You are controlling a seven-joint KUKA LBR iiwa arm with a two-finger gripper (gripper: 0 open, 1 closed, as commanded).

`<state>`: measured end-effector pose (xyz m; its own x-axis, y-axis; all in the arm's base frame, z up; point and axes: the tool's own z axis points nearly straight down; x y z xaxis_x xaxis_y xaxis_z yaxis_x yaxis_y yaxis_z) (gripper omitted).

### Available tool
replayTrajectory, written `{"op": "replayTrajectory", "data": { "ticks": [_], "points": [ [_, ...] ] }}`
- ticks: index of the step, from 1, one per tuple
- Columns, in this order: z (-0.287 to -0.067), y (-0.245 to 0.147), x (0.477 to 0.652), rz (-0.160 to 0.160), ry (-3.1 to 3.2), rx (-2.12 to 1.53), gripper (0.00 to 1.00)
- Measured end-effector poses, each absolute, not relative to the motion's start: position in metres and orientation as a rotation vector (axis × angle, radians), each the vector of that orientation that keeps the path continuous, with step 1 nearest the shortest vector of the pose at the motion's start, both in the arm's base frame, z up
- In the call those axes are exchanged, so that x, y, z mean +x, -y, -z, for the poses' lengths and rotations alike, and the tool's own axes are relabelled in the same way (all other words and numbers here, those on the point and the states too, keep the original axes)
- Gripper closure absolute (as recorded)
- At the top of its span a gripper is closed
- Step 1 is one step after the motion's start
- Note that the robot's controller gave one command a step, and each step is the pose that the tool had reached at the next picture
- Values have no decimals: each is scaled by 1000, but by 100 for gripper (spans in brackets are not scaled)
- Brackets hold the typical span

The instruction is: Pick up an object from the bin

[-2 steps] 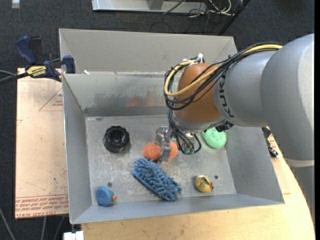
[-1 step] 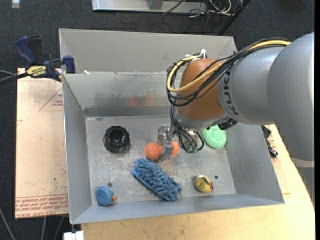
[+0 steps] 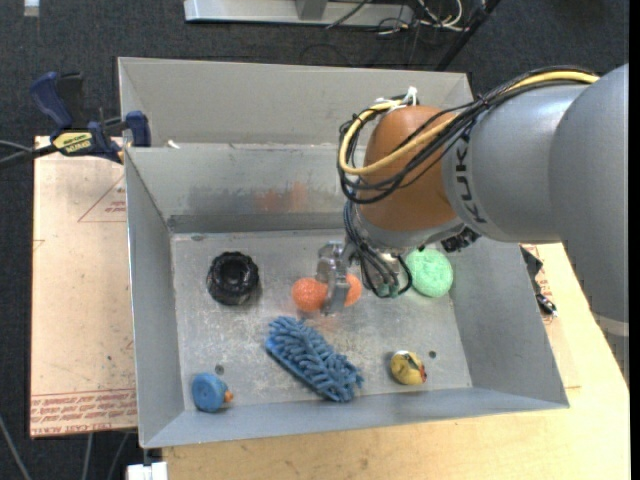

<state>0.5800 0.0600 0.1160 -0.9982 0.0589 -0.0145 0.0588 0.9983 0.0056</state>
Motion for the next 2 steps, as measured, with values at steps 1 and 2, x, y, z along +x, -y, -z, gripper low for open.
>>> {"op": "replayTrajectory", "data": {
  "ticks": [1,2],
  "points": [
    [-127,-60,581,-9,-3124,92,100],
    [-137,-60,580,-9,-3125,92,100]
  ]
}}
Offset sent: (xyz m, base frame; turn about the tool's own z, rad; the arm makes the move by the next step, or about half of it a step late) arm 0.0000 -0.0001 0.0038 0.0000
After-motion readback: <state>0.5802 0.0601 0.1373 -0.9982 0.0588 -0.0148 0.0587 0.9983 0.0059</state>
